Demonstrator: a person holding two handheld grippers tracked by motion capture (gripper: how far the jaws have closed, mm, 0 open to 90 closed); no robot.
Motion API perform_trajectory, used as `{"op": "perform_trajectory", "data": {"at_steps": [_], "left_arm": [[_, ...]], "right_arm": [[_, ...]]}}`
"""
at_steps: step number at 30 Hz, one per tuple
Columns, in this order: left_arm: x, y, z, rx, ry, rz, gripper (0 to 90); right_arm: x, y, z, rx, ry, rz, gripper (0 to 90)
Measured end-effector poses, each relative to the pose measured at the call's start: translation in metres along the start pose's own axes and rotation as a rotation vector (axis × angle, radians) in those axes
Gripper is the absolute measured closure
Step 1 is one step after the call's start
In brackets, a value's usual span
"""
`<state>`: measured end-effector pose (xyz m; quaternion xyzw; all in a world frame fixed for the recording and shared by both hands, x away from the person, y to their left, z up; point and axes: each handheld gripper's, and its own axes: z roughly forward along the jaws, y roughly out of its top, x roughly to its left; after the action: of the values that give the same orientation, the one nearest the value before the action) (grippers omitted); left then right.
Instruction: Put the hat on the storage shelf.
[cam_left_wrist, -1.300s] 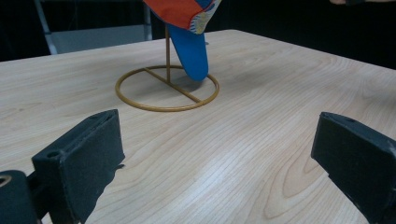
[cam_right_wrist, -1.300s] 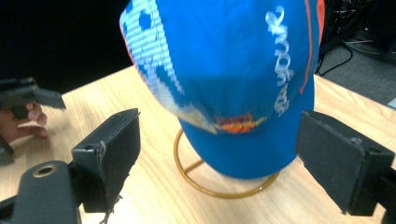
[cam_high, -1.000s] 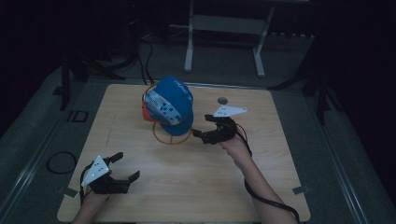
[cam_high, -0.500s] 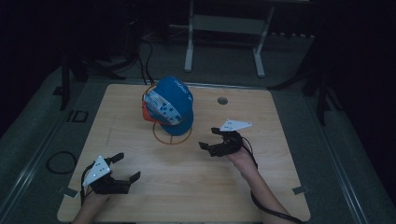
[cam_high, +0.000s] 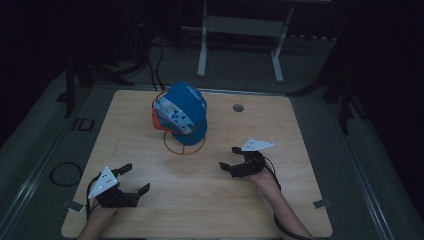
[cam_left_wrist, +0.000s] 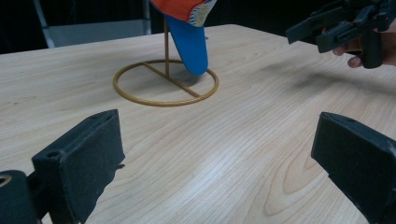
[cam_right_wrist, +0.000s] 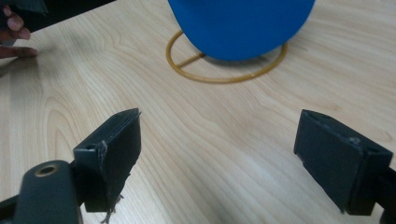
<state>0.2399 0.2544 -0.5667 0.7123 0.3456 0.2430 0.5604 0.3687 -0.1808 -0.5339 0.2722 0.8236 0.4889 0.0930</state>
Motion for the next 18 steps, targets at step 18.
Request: {"op": "perform_trajectory", "data": {"at_steps": [18], "left_arm": [[-0.001, -0.001, 0.001, 0.006, -0.012, 0.001, 2.7]], "right_arm": [[-0.010, -0.037, -0.016, 0.051, -0.060, -0.012, 15.5]]}}
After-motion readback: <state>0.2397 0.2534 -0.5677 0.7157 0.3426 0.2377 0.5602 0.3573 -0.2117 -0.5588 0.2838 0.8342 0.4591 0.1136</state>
